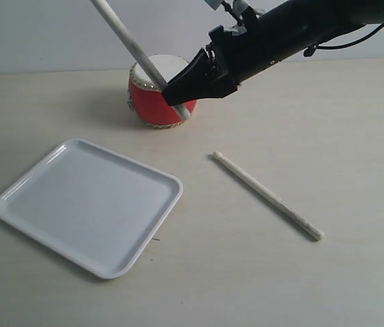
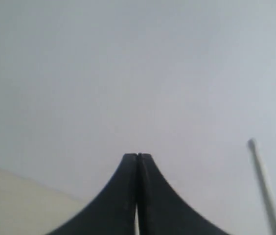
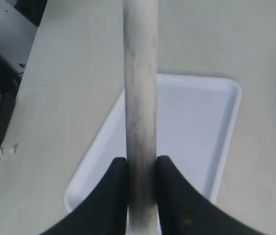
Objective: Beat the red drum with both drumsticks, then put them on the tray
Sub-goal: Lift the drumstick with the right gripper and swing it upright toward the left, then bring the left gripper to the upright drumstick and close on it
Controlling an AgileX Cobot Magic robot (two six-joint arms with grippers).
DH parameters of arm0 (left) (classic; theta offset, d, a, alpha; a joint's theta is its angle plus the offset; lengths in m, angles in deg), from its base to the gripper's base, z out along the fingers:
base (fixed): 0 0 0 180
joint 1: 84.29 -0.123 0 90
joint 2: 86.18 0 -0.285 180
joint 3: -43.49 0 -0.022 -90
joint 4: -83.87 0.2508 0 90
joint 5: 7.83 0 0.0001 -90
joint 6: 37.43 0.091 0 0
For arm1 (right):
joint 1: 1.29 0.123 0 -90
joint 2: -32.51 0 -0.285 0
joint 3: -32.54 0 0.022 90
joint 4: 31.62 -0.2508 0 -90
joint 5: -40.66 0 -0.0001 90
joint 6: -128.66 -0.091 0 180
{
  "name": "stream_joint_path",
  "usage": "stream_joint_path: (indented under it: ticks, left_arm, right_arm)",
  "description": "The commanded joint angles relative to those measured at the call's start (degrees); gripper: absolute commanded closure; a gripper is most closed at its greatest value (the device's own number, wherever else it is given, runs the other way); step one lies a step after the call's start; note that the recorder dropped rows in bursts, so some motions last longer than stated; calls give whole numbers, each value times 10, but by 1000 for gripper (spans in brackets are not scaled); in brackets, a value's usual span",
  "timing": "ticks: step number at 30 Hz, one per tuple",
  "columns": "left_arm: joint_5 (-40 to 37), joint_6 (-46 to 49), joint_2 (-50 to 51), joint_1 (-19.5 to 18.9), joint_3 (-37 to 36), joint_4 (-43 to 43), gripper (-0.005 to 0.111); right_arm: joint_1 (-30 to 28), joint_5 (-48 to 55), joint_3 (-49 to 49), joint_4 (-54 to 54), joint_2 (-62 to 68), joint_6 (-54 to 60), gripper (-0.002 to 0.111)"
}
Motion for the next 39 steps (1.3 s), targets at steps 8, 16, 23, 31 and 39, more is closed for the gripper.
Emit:
stream_joint_path:
  ticks: [8,16,23,31,39]
  left_arm:
    - [217,30,94,-2,149,-8,107]
    - [114,29,392,-1,258,116,107]
    - [270,-21,655,-1,258,210,107]
    - [574,-111,905,8,308,318,27]
    - [574,-23,950,139,349,303,15]
  right_arm:
    - [-2,-1,2,-19,-3,10,108]
    - [-2,-1,2,-19,-3,8,108]
    - [-2,-1,9,-34,-3,9,108]
    - [-2,-1,14,-78,-3,8,108]
    - [-2,-1,49,-151,-3,60,108]
